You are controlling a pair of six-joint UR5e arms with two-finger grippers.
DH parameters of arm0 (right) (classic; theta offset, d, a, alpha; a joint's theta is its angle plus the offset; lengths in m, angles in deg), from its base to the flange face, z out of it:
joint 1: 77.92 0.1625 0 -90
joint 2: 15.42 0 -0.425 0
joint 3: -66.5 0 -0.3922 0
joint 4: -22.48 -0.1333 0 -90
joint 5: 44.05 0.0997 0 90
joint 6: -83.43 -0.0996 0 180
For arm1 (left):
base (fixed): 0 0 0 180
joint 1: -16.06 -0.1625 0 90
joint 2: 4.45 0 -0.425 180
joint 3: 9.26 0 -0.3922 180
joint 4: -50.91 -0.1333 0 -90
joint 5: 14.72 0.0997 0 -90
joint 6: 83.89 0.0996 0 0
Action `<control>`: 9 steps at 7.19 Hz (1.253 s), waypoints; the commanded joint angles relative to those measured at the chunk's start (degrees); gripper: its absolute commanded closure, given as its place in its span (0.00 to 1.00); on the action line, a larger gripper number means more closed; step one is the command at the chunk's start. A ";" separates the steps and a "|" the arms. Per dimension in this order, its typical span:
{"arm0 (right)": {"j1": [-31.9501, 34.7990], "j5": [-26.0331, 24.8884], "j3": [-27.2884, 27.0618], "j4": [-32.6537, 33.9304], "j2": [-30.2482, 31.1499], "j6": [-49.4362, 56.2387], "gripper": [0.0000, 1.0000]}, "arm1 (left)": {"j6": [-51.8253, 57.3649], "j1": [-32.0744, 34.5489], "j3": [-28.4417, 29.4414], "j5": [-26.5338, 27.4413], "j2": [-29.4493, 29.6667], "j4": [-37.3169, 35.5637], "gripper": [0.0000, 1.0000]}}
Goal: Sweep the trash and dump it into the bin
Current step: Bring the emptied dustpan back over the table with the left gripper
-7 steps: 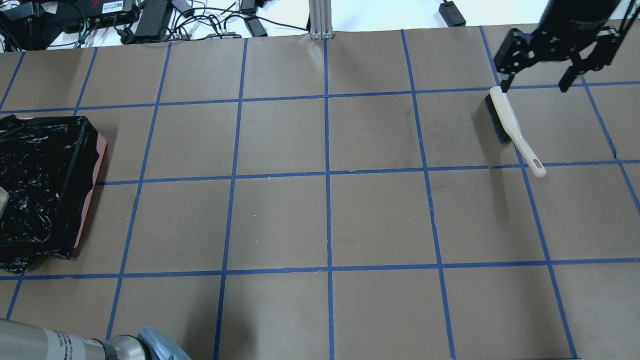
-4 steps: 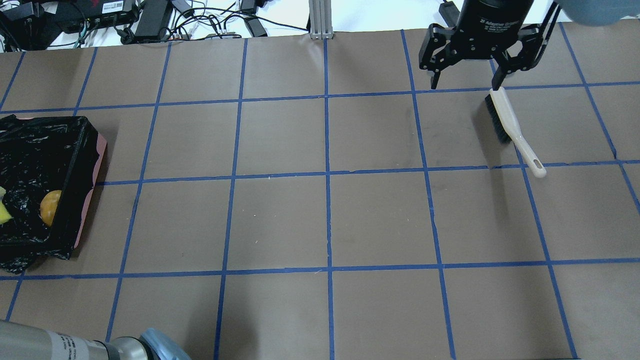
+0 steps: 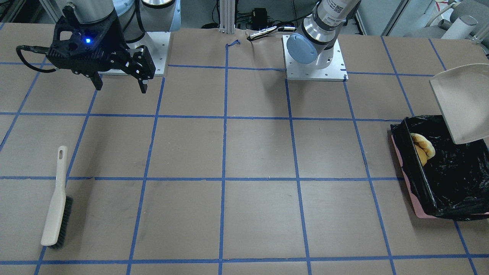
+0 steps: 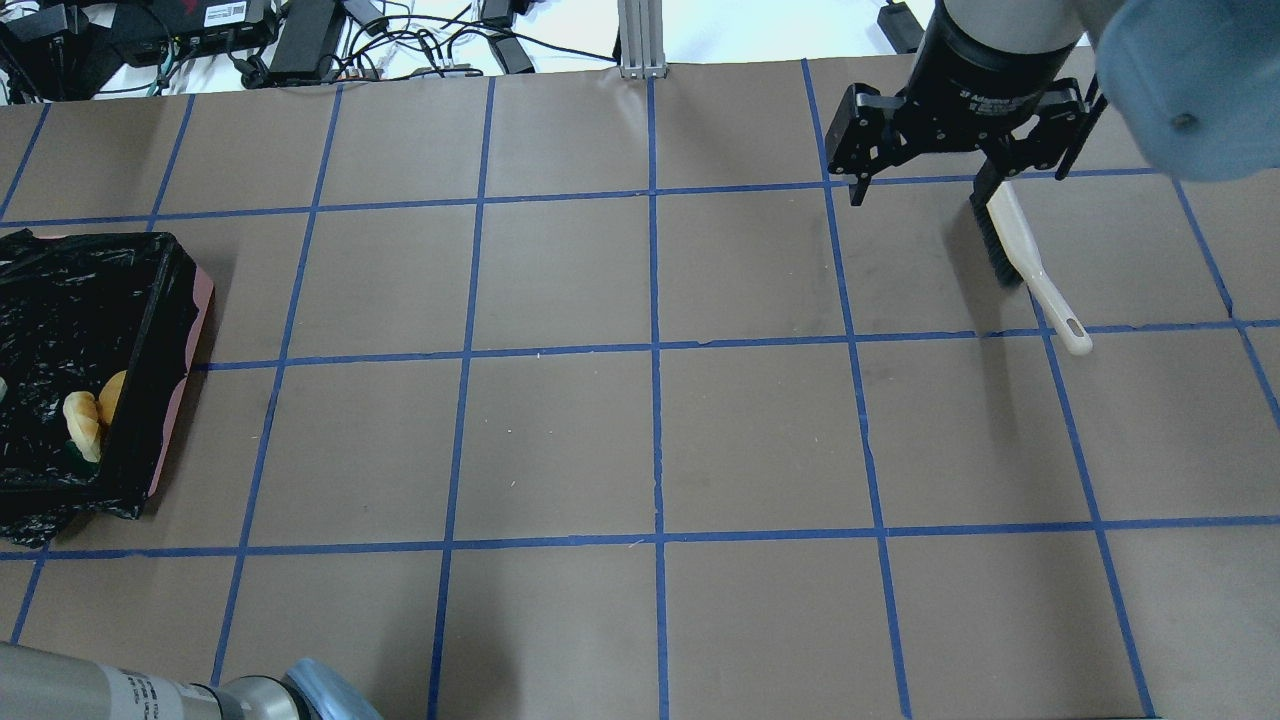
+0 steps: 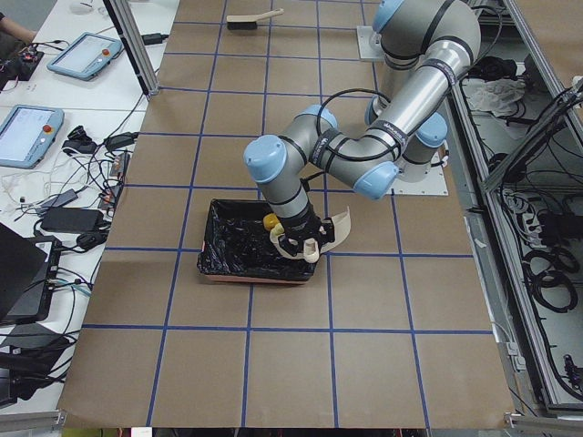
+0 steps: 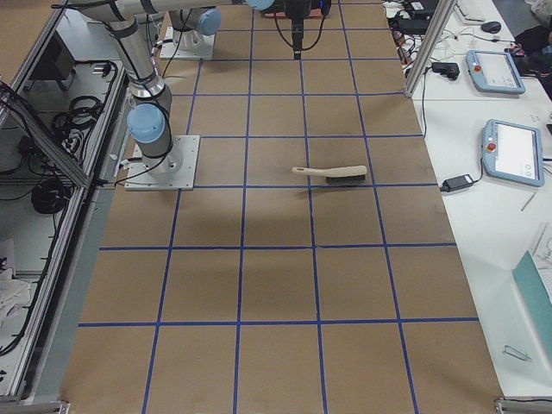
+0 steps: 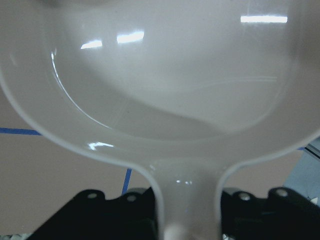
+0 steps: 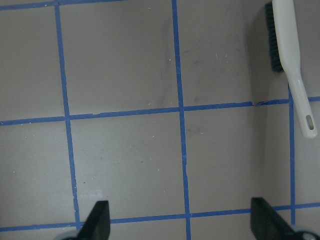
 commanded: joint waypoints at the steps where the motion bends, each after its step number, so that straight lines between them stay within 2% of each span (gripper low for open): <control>1: -0.26 -0.54 -2.55 3.20 1.73 1.17 0.00 | 0.26 0.83 0.07 -3.23 -1.16 0.36 1.00; 2: -0.26 -0.55 -2.55 3.31 1.46 1.17 0.00 | 0.26 2.06 0.16 -6.39 -2.47 0.45 1.00; 3: -0.26 -0.03 -2.55 3.40 1.29 1.09 0.00 | 0.26 3.72 0.33 -11.90 -3.88 1.23 1.00; 4: -0.26 0.50 -2.55 3.40 1.11 1.09 0.00 | 0.26 6.43 0.25 -18.66 -4.15 3.42 1.00; 5: -0.26 0.51 -2.63 3.92 1.11 1.09 0.00 | -0.09 10.90 0.33 -22.64 -4.68 4.74 1.00; 6: -0.26 0.51 -2.63 4.19 1.11 1.09 0.00 | -0.18 15.56 0.42 -24.42 -4.42 4.23 1.00; 7: -0.26 0.59 -2.72 4.27 0.94 0.56 0.00 | -1.40 18.73 0.60 -30.18 -3.37 4.32 1.00; 9: -0.26 0.68 -2.81 4.19 0.67 0.21 0.00 | -4.11 26.80 0.51 -35.23 -0.13 2.57 1.00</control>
